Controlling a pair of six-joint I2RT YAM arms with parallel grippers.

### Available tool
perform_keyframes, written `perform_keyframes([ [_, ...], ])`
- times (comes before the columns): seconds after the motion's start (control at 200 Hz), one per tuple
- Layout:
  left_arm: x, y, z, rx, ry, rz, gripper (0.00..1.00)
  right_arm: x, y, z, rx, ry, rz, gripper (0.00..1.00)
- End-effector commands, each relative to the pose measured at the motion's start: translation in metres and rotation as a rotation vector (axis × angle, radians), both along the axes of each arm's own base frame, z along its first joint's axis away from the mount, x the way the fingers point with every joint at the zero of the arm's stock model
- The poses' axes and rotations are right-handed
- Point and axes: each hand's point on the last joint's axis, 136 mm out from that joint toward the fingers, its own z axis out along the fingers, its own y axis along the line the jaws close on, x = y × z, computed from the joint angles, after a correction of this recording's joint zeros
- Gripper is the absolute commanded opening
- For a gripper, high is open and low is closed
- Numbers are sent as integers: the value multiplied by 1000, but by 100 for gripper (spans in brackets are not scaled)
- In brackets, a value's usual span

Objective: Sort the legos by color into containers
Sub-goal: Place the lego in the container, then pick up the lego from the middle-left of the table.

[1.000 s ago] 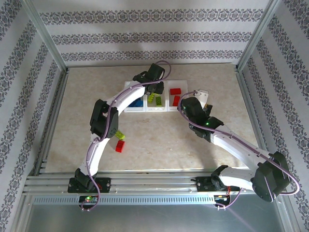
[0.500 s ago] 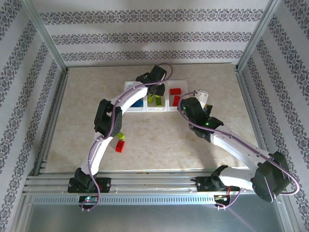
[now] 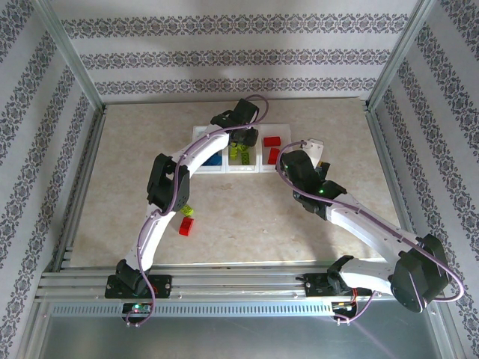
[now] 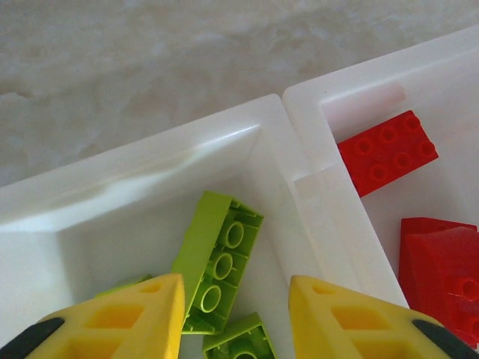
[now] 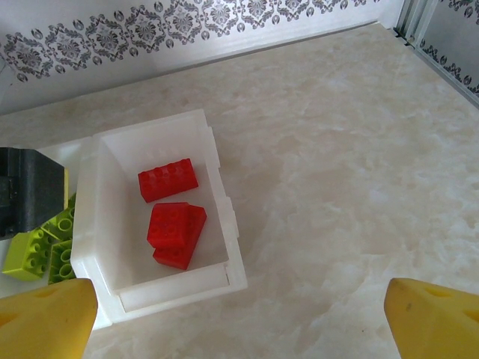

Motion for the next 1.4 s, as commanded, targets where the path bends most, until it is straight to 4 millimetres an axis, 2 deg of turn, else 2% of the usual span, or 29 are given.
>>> perform_keyframes([
  [0.0, -7, 1, 45, -5, -51, -11, 47, -1, -6, -5, 6, 5, -28, 98],
  [0.225, -19, 7, 88, -56, -121, -1, 58, -1, -6, -4, 8, 3, -27, 98],
  [0.425, -37, 23, 123, -96, -194, 33, 69, 2, -1, -6, 13, 10, -8, 98],
  [0.565, -56, 50, 138, -83, -240, 94, 88, 3, 2, -6, 11, 14, 0, 98],
  [0.63, -68, 66, 137, -65, -246, 136, 100, 4, 2, -6, 13, 13, 0, 98],
  [0.685, -79, 80, 136, -49, -248, 171, 100, 4, 3, -7, 15, 13, 0, 98],
  [0.859, -125, 131, 110, 63, -201, 273, 100, 5, 4, -8, 14, 17, 3, 98],
  [1.024, -181, 170, 66, 149, -60, 325, 100, 4, 4, -6, 13, 13, 6, 98],
  [1.229, -235, 200, 18, 198, 106, 401, 100, 6, 7, -6, 28, 12, 12, 98],
  [1.394, -258, 206, -11, 175, 189, 449, 94, 8, 11, -9, 33, 19, 21, 98],
])
